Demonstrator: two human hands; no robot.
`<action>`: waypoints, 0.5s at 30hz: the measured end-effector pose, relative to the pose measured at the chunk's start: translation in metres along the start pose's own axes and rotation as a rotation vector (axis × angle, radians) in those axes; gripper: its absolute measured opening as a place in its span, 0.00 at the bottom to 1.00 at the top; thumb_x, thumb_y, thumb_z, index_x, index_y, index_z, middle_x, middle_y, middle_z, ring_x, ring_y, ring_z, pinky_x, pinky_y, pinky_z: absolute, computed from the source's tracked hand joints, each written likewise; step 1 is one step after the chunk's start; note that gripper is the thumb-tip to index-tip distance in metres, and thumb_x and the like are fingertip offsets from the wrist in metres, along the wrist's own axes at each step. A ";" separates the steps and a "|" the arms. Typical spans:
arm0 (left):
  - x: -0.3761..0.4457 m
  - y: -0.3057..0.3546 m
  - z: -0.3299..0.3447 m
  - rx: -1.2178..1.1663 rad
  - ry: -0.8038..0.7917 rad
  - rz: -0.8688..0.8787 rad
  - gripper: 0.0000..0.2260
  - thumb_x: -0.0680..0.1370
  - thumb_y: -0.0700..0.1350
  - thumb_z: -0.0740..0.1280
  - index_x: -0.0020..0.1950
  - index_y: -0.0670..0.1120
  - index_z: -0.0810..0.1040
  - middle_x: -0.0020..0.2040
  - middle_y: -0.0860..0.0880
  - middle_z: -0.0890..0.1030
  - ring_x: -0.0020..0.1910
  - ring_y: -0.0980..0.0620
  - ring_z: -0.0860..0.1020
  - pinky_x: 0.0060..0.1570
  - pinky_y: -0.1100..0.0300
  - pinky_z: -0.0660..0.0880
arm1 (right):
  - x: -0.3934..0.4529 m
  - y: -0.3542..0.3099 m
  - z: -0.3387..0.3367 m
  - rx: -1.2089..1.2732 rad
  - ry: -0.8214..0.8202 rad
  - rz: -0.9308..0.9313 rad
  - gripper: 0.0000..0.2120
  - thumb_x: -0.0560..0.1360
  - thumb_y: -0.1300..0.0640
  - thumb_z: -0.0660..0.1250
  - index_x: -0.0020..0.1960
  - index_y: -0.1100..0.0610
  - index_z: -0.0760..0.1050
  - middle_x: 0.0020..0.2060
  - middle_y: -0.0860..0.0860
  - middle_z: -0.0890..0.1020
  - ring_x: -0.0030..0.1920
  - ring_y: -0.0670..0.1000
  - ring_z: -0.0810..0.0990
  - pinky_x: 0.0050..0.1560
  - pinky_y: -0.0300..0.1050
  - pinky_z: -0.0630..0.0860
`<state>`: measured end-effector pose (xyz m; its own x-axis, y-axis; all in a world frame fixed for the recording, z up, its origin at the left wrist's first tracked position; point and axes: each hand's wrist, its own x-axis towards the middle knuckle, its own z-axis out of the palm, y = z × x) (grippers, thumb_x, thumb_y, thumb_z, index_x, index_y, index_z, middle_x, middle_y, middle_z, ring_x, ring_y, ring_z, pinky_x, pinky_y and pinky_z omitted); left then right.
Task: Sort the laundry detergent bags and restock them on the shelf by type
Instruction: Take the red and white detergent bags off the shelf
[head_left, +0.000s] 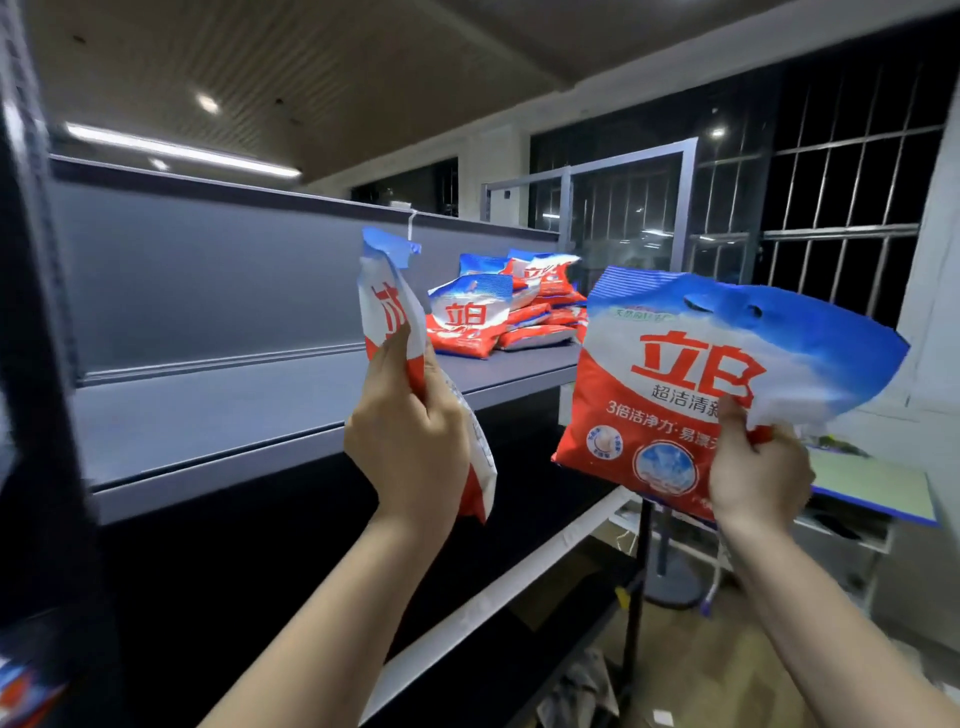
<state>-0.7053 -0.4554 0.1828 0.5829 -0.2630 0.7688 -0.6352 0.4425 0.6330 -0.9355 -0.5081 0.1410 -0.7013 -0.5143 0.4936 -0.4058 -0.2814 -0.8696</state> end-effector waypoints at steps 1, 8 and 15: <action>0.001 0.002 0.017 0.011 0.010 0.001 0.20 0.76 0.52 0.54 0.55 0.43 0.80 0.44 0.45 0.82 0.39 0.43 0.77 0.33 0.64 0.55 | 0.015 0.006 0.003 0.005 0.024 0.016 0.20 0.77 0.39 0.59 0.41 0.56 0.73 0.41 0.53 0.79 0.41 0.56 0.78 0.45 0.49 0.74; 0.020 0.001 0.126 0.041 0.009 0.020 0.23 0.76 0.54 0.52 0.58 0.44 0.79 0.49 0.44 0.83 0.43 0.41 0.78 0.38 0.59 0.62 | 0.102 0.051 0.032 0.014 0.097 0.092 0.21 0.77 0.40 0.60 0.42 0.58 0.75 0.39 0.52 0.78 0.41 0.57 0.78 0.43 0.48 0.72; 0.042 -0.019 0.226 0.084 0.023 0.050 0.17 0.80 0.50 0.56 0.61 0.45 0.78 0.55 0.44 0.81 0.49 0.39 0.78 0.42 0.56 0.66 | 0.178 0.077 0.094 0.049 0.071 0.046 0.21 0.77 0.40 0.60 0.41 0.57 0.75 0.39 0.52 0.78 0.41 0.57 0.77 0.42 0.45 0.66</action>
<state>-0.7839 -0.6689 0.2236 0.5602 -0.2220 0.7981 -0.7037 0.3807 0.5999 -1.0364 -0.6972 0.1607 -0.7589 -0.4692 0.4515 -0.3445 -0.2991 -0.8898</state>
